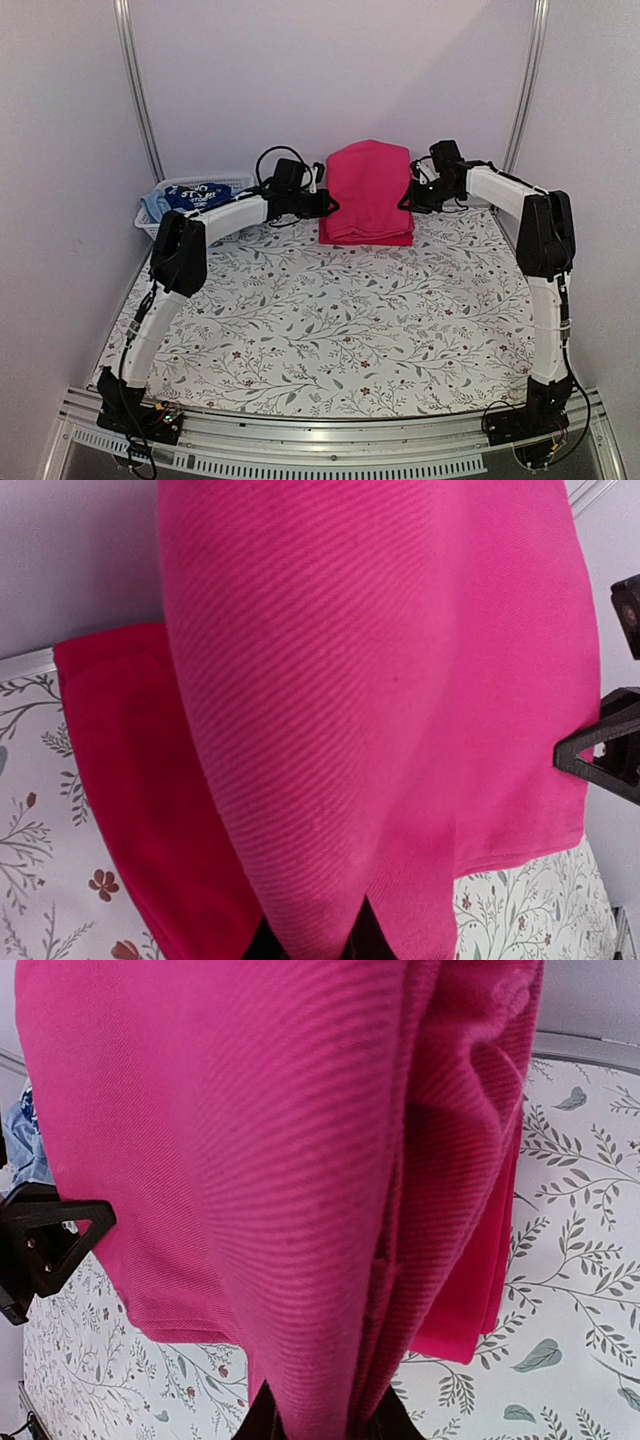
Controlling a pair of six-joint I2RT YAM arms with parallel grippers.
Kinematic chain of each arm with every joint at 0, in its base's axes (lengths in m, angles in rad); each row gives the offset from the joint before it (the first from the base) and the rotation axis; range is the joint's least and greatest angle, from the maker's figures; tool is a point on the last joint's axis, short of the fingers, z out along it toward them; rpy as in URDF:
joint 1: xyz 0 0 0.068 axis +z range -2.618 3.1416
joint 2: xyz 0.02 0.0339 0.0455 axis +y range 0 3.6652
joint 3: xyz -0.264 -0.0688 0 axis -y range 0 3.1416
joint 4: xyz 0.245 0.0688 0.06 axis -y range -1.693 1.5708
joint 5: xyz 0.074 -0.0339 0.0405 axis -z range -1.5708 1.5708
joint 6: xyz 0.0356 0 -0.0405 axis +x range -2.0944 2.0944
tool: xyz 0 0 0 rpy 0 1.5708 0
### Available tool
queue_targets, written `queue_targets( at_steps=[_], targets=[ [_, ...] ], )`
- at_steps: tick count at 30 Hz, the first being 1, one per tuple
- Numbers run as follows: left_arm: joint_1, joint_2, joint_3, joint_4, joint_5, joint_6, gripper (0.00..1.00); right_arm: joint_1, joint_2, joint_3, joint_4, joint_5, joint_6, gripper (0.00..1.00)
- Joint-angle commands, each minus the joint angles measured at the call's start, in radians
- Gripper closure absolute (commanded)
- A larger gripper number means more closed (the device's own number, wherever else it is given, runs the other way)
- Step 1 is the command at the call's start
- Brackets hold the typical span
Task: Fold and stack the mixed laundry pile
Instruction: Place the square-folded trousers at the center of the board.
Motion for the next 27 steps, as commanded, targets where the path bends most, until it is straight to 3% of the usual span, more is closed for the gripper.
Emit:
queue_targets(
  at_steps=[1,10,14,16,19,24,27],
  targets=[
    [0.060,0.014,0.035,0.085,0.046,-0.055,0.99,-0.024,0.043,0.055,0.065,0.017,-0.003,1.00],
    [0.093,0.054,-0.007,0.098,0.075,-0.083,0.93,-0.031,0.158,0.069,0.070,-0.005,0.022,1.00],
    [0.102,0.083,-0.007,0.091,0.072,-0.102,0.71,-0.037,0.201,0.067,0.061,0.004,0.021,1.00],
    [0.108,0.090,-0.007,0.077,0.069,-0.116,0.57,-0.046,0.221,0.075,0.047,0.002,0.028,0.86],
    [0.112,0.061,-0.055,0.070,0.052,-0.117,0.47,-0.062,0.223,0.069,0.021,-0.003,0.036,0.58],
    [0.119,-0.032,-0.184,0.117,0.045,-0.122,0.42,-0.096,0.163,0.054,0.028,0.012,0.037,0.43],
    [0.119,-0.069,-0.225,0.142,0.057,-0.116,0.42,-0.126,0.146,0.056,0.027,-0.008,0.045,0.42]
  ],
)
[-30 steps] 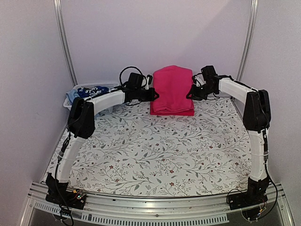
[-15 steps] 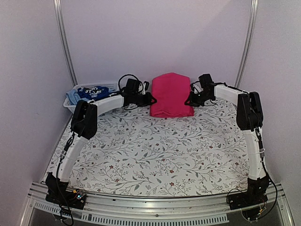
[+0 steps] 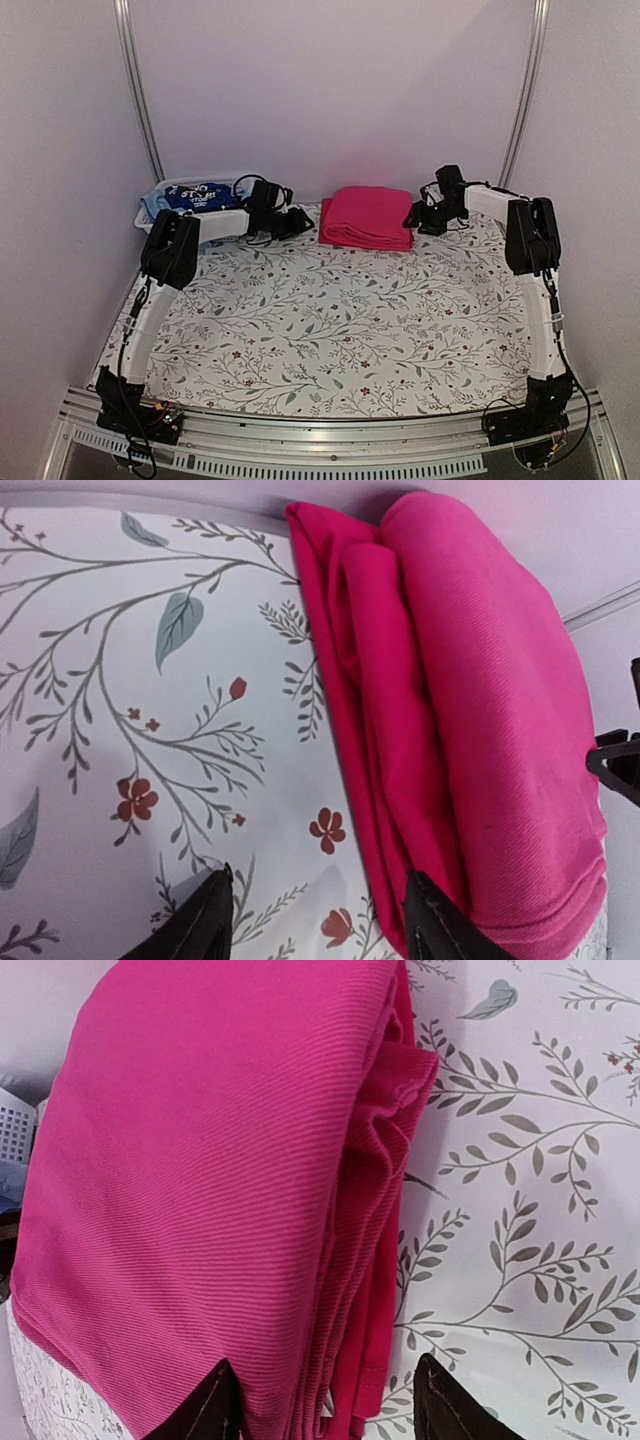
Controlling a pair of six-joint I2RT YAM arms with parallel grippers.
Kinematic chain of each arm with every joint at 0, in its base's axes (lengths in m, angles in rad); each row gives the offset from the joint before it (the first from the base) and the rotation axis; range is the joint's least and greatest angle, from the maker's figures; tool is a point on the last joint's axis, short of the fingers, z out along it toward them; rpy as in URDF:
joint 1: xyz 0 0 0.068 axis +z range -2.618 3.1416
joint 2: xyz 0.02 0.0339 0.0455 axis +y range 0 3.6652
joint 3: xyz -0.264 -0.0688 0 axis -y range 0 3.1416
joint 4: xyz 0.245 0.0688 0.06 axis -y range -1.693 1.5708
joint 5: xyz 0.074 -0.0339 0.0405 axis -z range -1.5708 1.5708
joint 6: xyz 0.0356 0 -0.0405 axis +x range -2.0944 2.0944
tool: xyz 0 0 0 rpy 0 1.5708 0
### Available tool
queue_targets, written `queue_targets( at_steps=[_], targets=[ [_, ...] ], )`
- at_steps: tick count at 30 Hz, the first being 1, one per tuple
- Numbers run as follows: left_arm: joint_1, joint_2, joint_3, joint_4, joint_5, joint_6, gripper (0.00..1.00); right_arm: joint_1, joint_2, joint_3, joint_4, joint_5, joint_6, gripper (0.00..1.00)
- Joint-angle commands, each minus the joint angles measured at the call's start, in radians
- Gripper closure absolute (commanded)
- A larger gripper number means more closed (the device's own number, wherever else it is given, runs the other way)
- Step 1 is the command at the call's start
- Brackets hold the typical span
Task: Fold and stack the mixed laundry pile
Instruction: Place the square-folded trousers at the center of the board, then smooth out the square-folded trousers at the center of the board.
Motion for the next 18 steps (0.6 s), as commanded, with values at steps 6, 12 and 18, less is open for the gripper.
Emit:
queue_targets(
  at_steps=[6,12,18],
  targets=[
    [-0.035,-0.157,-0.046,0.092,0.020,0.065,0.42,-0.041,-0.095,-0.003,0.005,-0.144,-0.007,0.47],
    [-0.081,-0.155,0.024,0.078,-0.025,0.144,0.40,-0.015,-0.117,-0.010,0.035,-0.219,-0.023,0.49],
    [-0.106,-0.035,0.120,0.010,0.005,0.154,0.50,0.030,-0.075,-0.005,0.051,-0.298,-0.028,0.53]
  ],
)
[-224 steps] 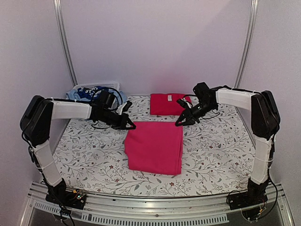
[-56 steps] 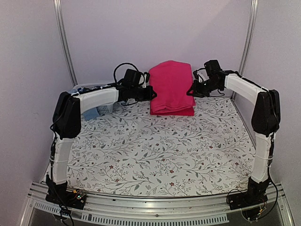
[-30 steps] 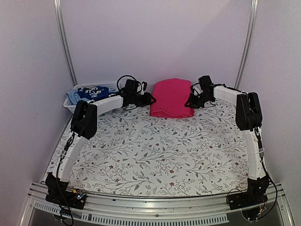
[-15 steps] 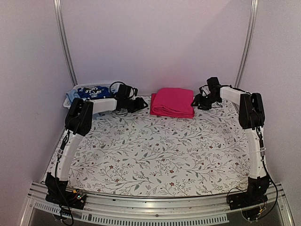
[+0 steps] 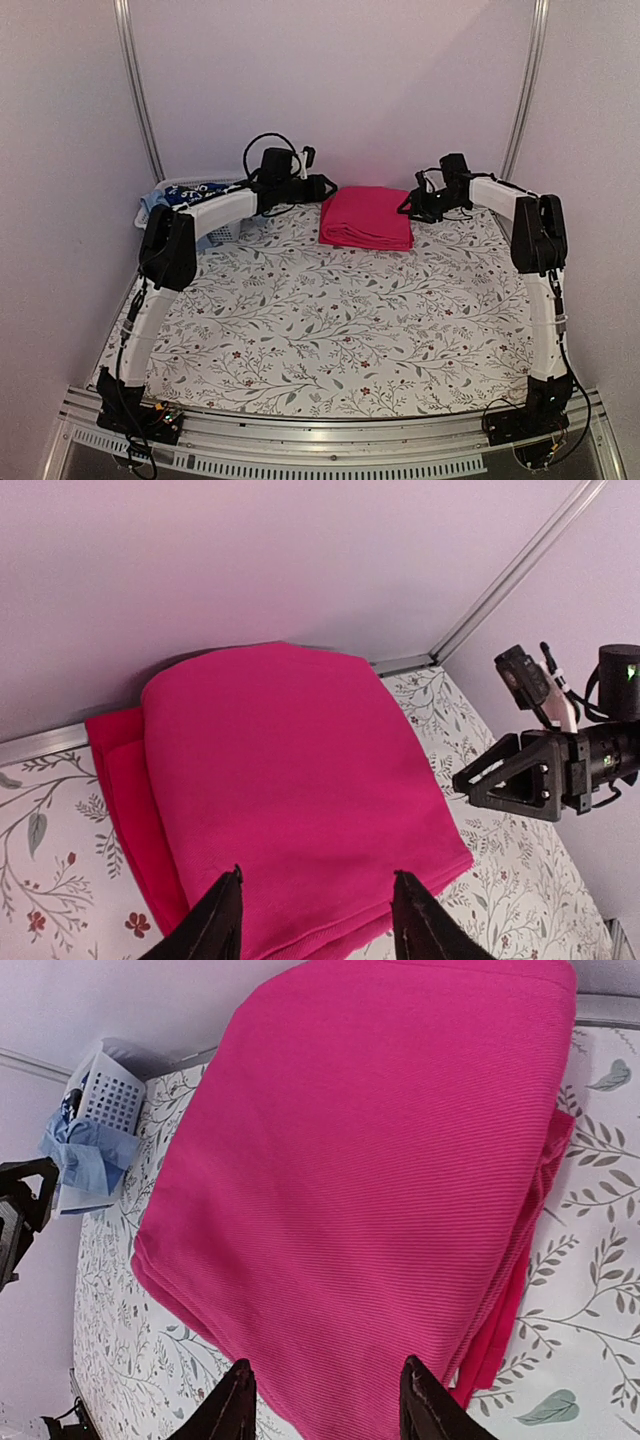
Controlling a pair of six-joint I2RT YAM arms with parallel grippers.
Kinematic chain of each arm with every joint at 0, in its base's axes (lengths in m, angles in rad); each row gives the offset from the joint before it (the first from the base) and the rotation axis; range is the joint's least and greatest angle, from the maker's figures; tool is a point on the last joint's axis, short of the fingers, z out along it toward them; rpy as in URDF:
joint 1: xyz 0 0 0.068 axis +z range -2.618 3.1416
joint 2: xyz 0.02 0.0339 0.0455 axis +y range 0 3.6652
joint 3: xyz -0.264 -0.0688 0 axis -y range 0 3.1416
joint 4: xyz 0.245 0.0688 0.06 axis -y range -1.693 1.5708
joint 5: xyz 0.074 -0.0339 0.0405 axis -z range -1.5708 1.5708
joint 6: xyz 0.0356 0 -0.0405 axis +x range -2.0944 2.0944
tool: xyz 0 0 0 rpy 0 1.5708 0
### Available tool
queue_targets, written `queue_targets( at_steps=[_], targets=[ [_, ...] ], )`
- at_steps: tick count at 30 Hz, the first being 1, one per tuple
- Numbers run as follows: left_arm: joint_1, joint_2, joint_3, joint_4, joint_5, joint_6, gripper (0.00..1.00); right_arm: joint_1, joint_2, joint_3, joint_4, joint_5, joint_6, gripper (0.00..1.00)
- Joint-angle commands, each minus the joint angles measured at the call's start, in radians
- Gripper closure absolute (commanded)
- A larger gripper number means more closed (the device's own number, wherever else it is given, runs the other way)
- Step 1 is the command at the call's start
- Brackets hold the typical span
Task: Fold and stack the mixed laundry pile
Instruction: Smooth out the square-folded trousers at the center of the board.
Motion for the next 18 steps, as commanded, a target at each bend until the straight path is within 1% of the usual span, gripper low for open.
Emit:
queue_targets(
  at_steps=[1,4,10,14,18],
  targets=[
    [-0.024,0.104,0.049,-0.054,0.019,0.035,0.53,0.044,0.005,-0.001,0.022,-0.079,-0.019,0.53],
    [-0.039,0.140,0.058,-0.102,0.017,0.038,0.60,0.046,0.055,0.001,0.016,-0.086,-0.009,0.56],
    [-0.077,0.147,0.000,-0.172,-0.023,0.057,0.67,0.010,0.153,0.009,-0.048,-0.020,-0.004,0.61],
    [-0.095,0.139,-0.023,-0.218,-0.028,0.047,0.72,-0.028,0.177,0.007,-0.065,0.007,0.000,0.61],
    [-0.106,0.084,-0.123,-0.187,-0.022,0.024,0.73,-0.055,0.167,0.011,-0.064,0.001,0.001,0.57]
  ],
)
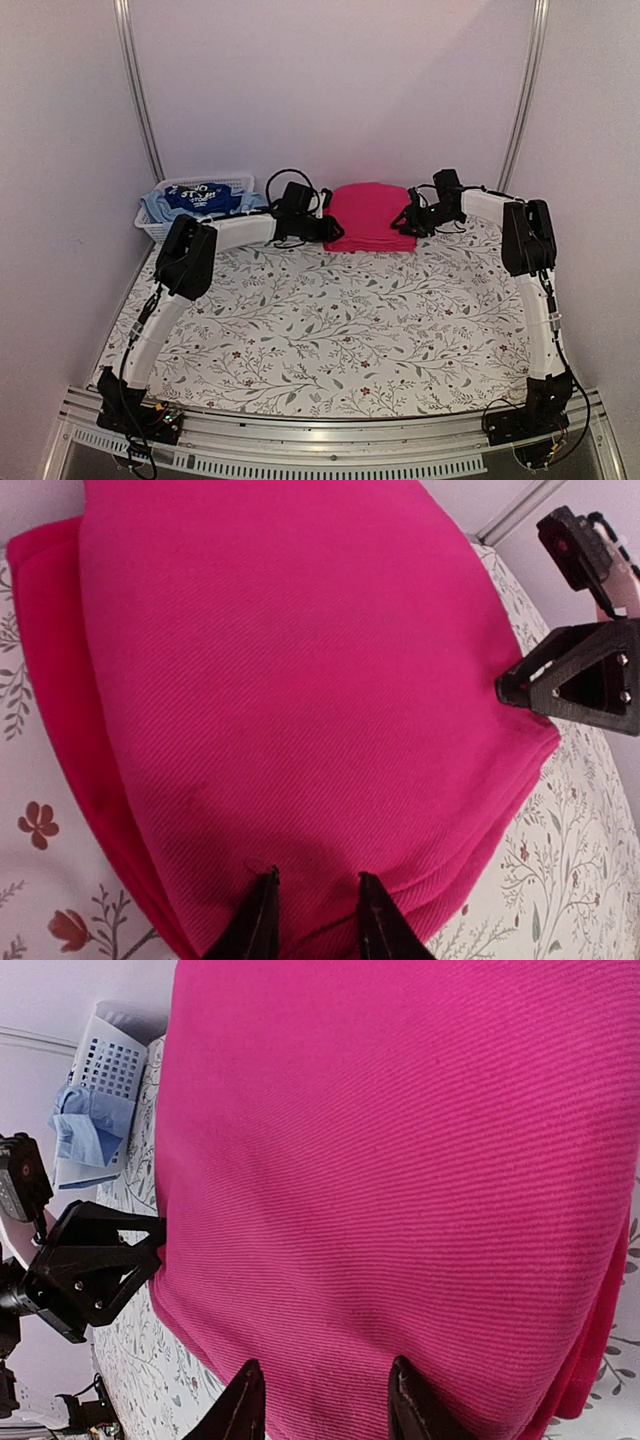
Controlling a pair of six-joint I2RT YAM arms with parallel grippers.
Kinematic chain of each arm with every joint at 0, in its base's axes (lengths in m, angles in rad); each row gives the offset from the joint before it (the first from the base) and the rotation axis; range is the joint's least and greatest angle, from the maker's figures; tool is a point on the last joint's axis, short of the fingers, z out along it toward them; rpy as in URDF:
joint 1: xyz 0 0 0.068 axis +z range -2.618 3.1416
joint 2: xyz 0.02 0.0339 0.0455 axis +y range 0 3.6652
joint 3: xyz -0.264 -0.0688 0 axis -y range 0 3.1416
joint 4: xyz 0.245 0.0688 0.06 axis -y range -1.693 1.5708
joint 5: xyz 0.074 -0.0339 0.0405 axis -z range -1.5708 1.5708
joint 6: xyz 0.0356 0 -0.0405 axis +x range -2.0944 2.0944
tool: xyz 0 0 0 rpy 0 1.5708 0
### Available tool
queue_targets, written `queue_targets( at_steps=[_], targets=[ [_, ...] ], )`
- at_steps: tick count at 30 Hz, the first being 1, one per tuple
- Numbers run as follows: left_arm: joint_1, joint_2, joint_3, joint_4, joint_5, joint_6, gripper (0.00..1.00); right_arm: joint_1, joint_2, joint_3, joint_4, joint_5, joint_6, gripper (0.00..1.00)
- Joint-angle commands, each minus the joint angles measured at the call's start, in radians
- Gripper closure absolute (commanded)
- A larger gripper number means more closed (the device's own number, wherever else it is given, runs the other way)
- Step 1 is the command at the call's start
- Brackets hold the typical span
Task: Fold and stack the mixed laundry pile
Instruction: Smooth out the square-folded trousers at the center of the board, then reset both arms
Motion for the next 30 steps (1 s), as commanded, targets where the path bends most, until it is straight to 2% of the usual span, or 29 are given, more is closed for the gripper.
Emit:
queue_targets(
  at_steps=[1,3,6,9,13,17,25,30],
  targets=[
    [-0.034,-0.067,-0.142,-0.080,0.009,-0.023,0.73,-0.066,0.046,-0.006,-0.075,0.094,-0.001,0.56],
    [-0.034,-0.113,-0.197,-0.054,0.011,-0.023,0.69,-0.065,0.025,-0.007,-0.087,0.072,-0.010,0.51],
    [-0.030,-0.199,-0.258,-0.026,-0.018,-0.025,0.42,-0.065,-0.041,-0.032,-0.088,0.028,-0.030,0.44],
    [-0.013,-0.308,-0.303,0.001,-0.048,-0.023,0.20,-0.067,-0.131,-0.062,-0.092,0.064,-0.053,0.34],
    [0.011,-0.433,-0.314,-0.007,-0.119,-0.004,0.01,-0.084,-0.295,-0.091,-0.098,0.110,-0.071,0.16],
    [0.056,-0.534,-0.293,-0.060,-0.158,-0.038,0.00,-0.121,-0.399,-0.096,-0.109,0.093,-0.072,0.01],
    [0.126,-0.735,-0.292,-0.195,-0.145,0.034,0.00,-0.157,-0.633,-0.214,-0.115,0.100,-0.131,0.01],
    [0.151,-0.899,-0.459,-0.270,-0.222,0.032,0.00,-0.161,-0.793,-0.452,-0.088,0.092,-0.149,0.01]
  ],
)
